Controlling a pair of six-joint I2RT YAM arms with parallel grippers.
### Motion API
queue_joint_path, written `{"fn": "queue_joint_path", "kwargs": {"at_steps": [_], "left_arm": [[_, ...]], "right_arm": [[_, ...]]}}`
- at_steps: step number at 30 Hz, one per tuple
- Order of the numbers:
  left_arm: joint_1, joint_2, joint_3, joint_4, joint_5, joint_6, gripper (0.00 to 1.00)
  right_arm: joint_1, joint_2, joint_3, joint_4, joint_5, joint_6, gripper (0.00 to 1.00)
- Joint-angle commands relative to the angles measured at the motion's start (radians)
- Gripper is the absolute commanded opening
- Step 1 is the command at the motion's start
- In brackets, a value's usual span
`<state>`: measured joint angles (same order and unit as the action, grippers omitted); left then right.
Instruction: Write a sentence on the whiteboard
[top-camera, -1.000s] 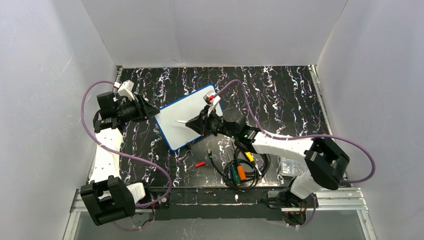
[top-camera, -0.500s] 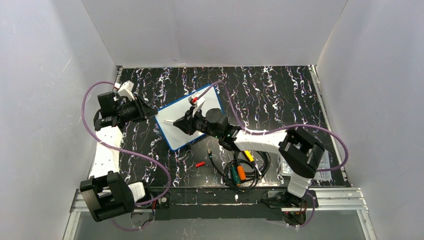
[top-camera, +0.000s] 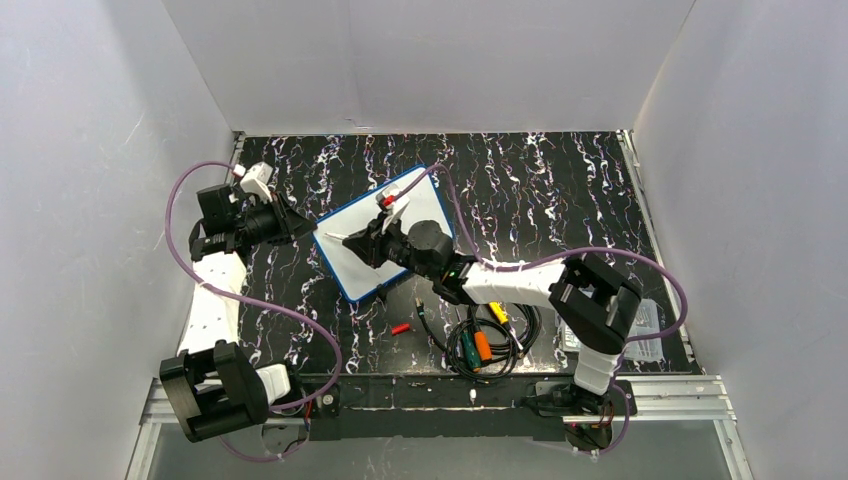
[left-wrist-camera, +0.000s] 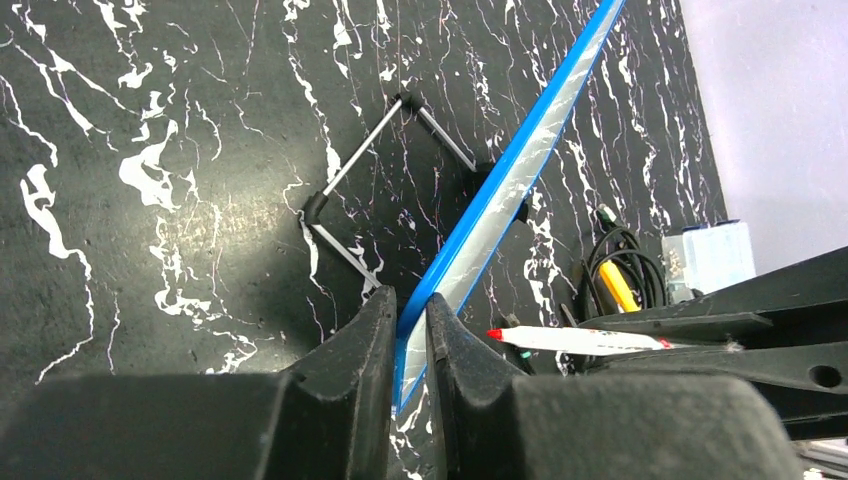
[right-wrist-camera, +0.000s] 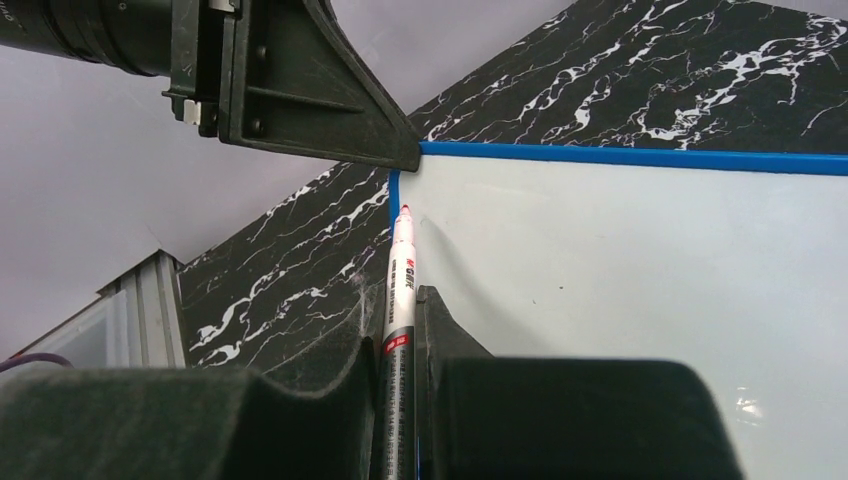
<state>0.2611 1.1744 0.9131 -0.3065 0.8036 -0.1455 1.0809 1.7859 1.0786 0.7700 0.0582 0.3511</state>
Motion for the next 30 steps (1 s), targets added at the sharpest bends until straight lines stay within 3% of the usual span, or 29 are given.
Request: {"fn": "queue_joint_path", "kwargs": {"at_steps": [1, 12, 19, 25, 30], "left_arm": [[-0.04, -0.015, -0.032, -0.008, 0.044, 0.076, 0.0], [-0.142, -0.079, -0.082, -0.044, 0.053, 0.2, 0.0], [-0.155, -0.096, -0.1, -0.05, 0.048, 0.19, 0.01], [-0.155, -0.073, -0.094, -0.048, 0.05, 0.163, 0.33], [-0.154, -0.039, -0.081, -0.034, 0.072, 0.153, 0.41]], "right_arm": [[0.007, -0.094, -0.045, 0.082, 0.035, -0.017, 0.01], [0.007, -0.353, -0.26, 0.0, 0.091, -0.046, 0.01], [0.007, -0.439, -0.314, -0.019, 0.103, -0.056, 0.01], [0.007, -0.466, -0.321, -0.031, 0.095, -0.061, 0.01], [0.007, -0.45, -0.312, -0.03, 0.079, -0.071, 0.01]]}}
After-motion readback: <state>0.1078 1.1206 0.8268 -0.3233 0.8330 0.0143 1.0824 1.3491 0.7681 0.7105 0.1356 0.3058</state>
